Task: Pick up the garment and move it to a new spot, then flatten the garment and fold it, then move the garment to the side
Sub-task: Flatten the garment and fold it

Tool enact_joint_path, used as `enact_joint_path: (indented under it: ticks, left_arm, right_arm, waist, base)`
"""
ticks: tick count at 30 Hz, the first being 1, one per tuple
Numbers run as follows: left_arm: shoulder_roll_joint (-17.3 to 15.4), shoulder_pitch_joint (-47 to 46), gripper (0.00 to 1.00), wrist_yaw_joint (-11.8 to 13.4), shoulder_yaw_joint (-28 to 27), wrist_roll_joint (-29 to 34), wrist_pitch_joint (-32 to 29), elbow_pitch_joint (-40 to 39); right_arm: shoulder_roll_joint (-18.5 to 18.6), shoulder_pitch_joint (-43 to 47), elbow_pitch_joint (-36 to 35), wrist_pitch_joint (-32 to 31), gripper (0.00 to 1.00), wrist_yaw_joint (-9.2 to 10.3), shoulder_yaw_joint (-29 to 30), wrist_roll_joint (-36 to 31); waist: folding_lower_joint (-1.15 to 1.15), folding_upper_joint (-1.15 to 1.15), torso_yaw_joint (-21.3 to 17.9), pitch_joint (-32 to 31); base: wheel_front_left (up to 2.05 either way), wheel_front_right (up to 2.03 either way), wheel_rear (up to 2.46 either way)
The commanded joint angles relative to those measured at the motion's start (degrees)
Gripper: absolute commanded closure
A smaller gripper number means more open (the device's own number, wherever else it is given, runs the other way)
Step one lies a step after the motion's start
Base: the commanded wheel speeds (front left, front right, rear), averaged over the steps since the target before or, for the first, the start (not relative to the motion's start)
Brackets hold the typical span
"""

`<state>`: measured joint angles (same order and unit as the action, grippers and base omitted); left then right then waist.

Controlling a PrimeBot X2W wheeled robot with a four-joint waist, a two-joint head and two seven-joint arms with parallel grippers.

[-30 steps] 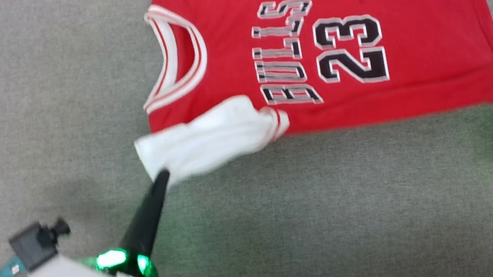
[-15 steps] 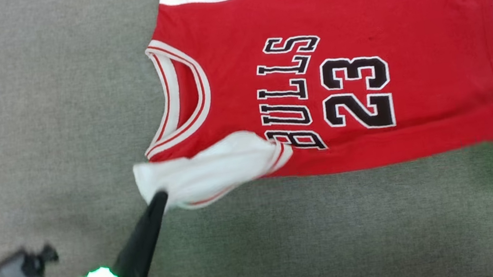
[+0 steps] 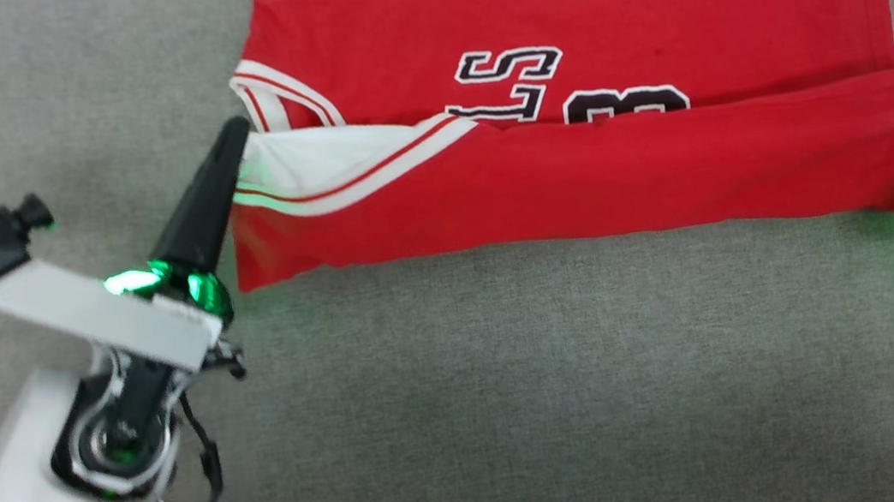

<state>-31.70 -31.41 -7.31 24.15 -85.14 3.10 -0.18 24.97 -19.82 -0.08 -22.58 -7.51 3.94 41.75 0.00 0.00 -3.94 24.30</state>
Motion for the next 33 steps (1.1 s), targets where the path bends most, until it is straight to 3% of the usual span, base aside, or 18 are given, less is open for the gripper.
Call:
enact_joint_path:
  ticks: [1, 11, 16, 17, 19, 20, 21, 22, 28, 33]
  left_arm:
    - [0.1, -1.9, 1.00, -0.2, 0.4, 1.3, -0.2, 2.7]
    - [2.6, -8.3, 1.00, -0.1, 4.1, 8.9, 2.2, 22.4]
    - [1.8, -10.2, 1.00, 0.0, 7.9, 14.9, 3.0, 29.8]
    - [1.8, -10.6, 0.96, 0.0, 8.7, 16.0, 3.1, 30.9]
    - [1.8, -11.7, 0.66, 0.0, 10.0, 17.5, 3.1, 32.0]
    - [1.6, -12.4, 0.56, 0.0, 10.6, 18.1, 3.0, 32.3]
    - [1.4, -13.1, 0.20, 0.0, 11.0, 18.5, 2.9, 32.2]
    - [1.1, -13.8, 0.01, 0.0, 11.5, 18.8, 2.6, 31.9]
    - [-2.3, -18.6, 0.00, 0.1, 15.3, 22.0, -4.1, 27.3]
    - [-5.2, -21.1, 0.00, 3.8, 18.0, 21.6, -15.9, 21.5]
  right_arm:
    - [-0.4, -1.4, 1.4, 0.7, 1.00, 0.04, -0.4, -0.3]
    - [-1.1, -7.8, 11.5, 5.6, 1.00, 0.04, -5.9, -0.8]
    - [-0.4, -9.9, 15.0, 8.1, 1.00, 0.04, -9.2, -1.3]
    - [-0.1, -10.0, 15.5, 8.5, 1.00, 0.04, -9.9, -1.3]
    - [0.5, -10.3, 16.3, 9.5, 0.58, 0.04, -11.2, -1.6]
    - [0.8, -10.4, 16.6, 9.9, 0.17, 0.04, -11.7, -1.9]
    - [1.1, -10.5, 16.9, 10.4, 0.00, 0.04, -12.0, -2.0]
    - [1.4, -10.4, 17.1, 10.8, 0.00, 0.04, -12.3, -2.1]
    - [2.8, -8.6, 16.8, 12.0, 0.00, 0.04, -12.3, -1.4]
    - [3.5, -7.3, 15.6, 11.3, 0.00, 0.04, -11.4, -1.5]
  waist:
    - [0.00, 0.00, -0.6, 1.6]
    - [0.00, 0.00, -1.8, 5.3]
    - [0.00, 0.00, -1.6, 5.4]
    - [0.00, 0.00, -1.5, 5.2]
    - [0.00, 0.00, -1.1, 4.5]
    - [0.00, 0.00, -1.0, 4.1]
    - [0.00, 0.00, -0.8, 3.6]
    - [0.00, 0.00, -0.6, 3.1]
    - [0.00, 0.00, 0.6, -0.7]
    - [0.00, 0.00, 1.7, -2.7]
  base:
    - [0.00, 0.00, 0.00]
    - [0.00, 0.00, 0.00]
    - [0.00, 0.00, 0.00]
    - [0.00, 0.00, 0.00]
    - [0.00, 0.00, 0.00]
    - [0.00, 0.00, 0.00]
    - [0.00, 0.00, 0.00]
    - [0.00, 0.00, 0.00]
    - [0.00, 0.00, 0.00]
    - [0.00, 0.00, 0.00]
